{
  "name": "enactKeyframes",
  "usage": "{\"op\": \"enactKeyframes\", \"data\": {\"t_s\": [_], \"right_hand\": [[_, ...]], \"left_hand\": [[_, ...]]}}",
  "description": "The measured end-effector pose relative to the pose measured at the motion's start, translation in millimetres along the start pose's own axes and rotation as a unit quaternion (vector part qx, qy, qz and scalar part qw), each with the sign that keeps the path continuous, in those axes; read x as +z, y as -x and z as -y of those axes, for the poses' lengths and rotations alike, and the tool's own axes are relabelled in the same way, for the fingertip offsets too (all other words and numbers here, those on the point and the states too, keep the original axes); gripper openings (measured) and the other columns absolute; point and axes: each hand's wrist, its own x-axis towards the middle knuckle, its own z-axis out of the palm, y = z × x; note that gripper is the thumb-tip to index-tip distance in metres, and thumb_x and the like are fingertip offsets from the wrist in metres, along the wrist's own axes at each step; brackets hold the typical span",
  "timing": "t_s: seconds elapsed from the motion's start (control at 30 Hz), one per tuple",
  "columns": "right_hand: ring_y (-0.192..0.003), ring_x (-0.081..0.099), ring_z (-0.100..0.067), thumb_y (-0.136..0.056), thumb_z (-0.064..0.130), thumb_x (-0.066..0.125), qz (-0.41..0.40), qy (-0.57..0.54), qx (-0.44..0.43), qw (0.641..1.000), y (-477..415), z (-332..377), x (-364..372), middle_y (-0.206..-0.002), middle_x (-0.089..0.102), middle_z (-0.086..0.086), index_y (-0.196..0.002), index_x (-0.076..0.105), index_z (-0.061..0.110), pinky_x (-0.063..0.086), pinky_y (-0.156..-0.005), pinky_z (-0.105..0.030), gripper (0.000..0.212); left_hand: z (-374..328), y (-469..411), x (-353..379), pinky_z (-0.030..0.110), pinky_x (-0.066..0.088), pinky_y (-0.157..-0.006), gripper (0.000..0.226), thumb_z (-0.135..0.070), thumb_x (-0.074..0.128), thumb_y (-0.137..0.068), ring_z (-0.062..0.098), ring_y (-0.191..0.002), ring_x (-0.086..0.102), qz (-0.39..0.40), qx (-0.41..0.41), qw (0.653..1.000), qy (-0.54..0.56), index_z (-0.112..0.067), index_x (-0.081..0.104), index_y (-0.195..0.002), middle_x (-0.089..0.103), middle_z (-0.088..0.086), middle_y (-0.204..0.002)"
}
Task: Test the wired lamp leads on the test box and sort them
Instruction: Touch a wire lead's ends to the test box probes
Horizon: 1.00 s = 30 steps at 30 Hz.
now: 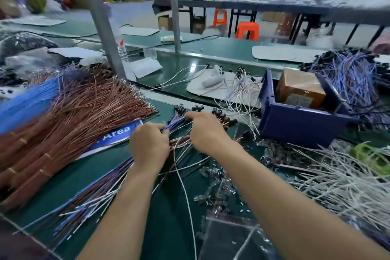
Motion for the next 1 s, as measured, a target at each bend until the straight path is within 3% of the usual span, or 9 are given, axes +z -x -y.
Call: {"op": "enactKeyframes", "data": {"t_s": [0.17, 0.3, 0.4, 0.5, 0.6, 0.77, 0.87, 0.93, 1.0], "right_hand": [[-0.121, 0.059, -0.029, -0.087, 0.0, 0.055, 0.0, 0.045, -0.035, 0.998, -20, 6, 4, -0.136, 0.064, -0.008, -0.141, 0.058, 0.018, 0.046, -0.099, -0.031, 0.056], [-0.113, 0.064, -0.028, -0.089, 0.003, 0.056, -0.006, 0.015, -0.026, 1.0, -25, 3, 4, -0.126, 0.069, -0.008, -0.13, 0.066, 0.021, 0.049, -0.095, -0.032, 0.046], [-0.093, 0.069, -0.023, -0.093, 0.01, 0.062, -0.087, -0.083, 0.007, 0.993, -23, -2, 4, -0.102, 0.076, -0.001, -0.108, 0.076, 0.024, 0.057, -0.087, -0.037, 0.025], [-0.08, 0.068, -0.015, -0.094, 0.026, 0.07, -0.216, -0.099, -0.014, 0.971, -12, -5, -5, -0.085, 0.076, 0.009, -0.098, 0.079, 0.029, 0.058, -0.079, -0.038, 0.01], [-0.083, 0.062, -0.018, -0.09, 0.03, 0.075, -0.28, -0.098, -0.039, 0.954, 1, -11, -16, -0.072, 0.064, 0.015, -0.094, 0.079, 0.032, 0.053, -0.086, -0.042, 0.006], [-0.106, 0.043, -0.011, -0.087, 0.029, 0.079, -0.203, -0.055, 0.005, 0.978, 12, -35, -31, -0.099, 0.051, 0.017, -0.082, 0.077, 0.034, 0.034, -0.098, -0.028, 0.007], [-0.108, 0.054, -0.005, -0.086, 0.02, 0.081, -0.142, -0.194, 0.016, 0.97, 21, -46, -37, -0.117, 0.06, 0.017, -0.077, 0.077, 0.035, 0.036, -0.092, -0.02, 0.018], [-0.084, 0.064, -0.002, -0.089, 0.017, 0.078, -0.141, -0.245, 0.025, 0.959, 26, -52, -35, -0.108, 0.069, 0.013, -0.087, 0.079, 0.035, 0.047, -0.073, -0.017, 0.018], [-0.053, 0.056, 0.001, -0.089, 0.014, 0.076, -0.15, -0.281, 0.036, 0.947, 32, -57, -31, -0.088, 0.073, 0.006, -0.098, 0.079, 0.033, 0.043, -0.049, -0.015, 0.021]], "left_hand": [[-1, 2, 1, 0.036, 0.054, -0.07, 0.014, -0.02, 0.072, -0.093, 0.029, -0.084, 0.07, -0.064, 0.007, 0.995, 0.083, -0.014, 0.083, -0.098, 0.08, 0.006, -0.091], [-4, 1, 0, 0.032, 0.044, -0.081, 0.013, -0.016, 0.073, -0.092, 0.027, -0.096, 0.066, -0.097, -0.001, 0.987, 0.124, -0.013, 0.083, -0.101, 0.079, 0.005, -0.098], [-10, 4, -2, 0.03, 0.039, -0.083, 0.013, -0.018, 0.074, -0.091, 0.014, -0.094, 0.054, -0.121, 0.014, 0.983, 0.137, -0.014, 0.082, -0.102, 0.079, 0.001, -0.099], [-13, 8, -7, 0.032, 0.05, -0.08, 0.013, -0.021, 0.074, -0.093, 0.018, -0.087, 0.065, -0.154, 0.048, 0.974, 0.16, -0.015, 0.082, -0.102, 0.079, 0.002, -0.095], [-17, 10, -9, 0.003, 0.042, -0.071, 0.015, -0.028, 0.074, -0.094, 0.002, -0.083, 0.066, -0.117, 0.066, 0.973, 0.185, -0.022, 0.082, -0.104, 0.08, -0.005, -0.094], [-21, 16, -6, -0.005, 0.039, -0.073, 0.017, -0.024, 0.083, -0.085, -0.027, -0.079, 0.058, -0.03, 0.14, 0.972, 0.188, -0.026, 0.083, -0.101, 0.08, -0.011, -0.094], [-21, 17, -8, -0.002, 0.04, -0.072, 0.014, -0.023, 0.082, -0.087, -0.011, -0.081, 0.066, -0.058, 0.134, 0.973, 0.178, -0.021, 0.083, -0.101, 0.08, -0.007, -0.094], [-21, 17, -10, 0.014, 0.047, -0.067, 0.013, -0.023, 0.079, -0.09, 0.01, -0.076, 0.072, -0.114, 0.116, 0.976, 0.145, -0.016, 0.083, -0.1, 0.08, -0.002, -0.089], [-19, 16, -16, 0.021, 0.047, -0.064, 0.013, -0.021, 0.077, -0.093, 0.019, -0.07, 0.071, -0.154, 0.092, 0.973, 0.146, -0.012, 0.082, -0.1, 0.08, 0.001, -0.083]]}}
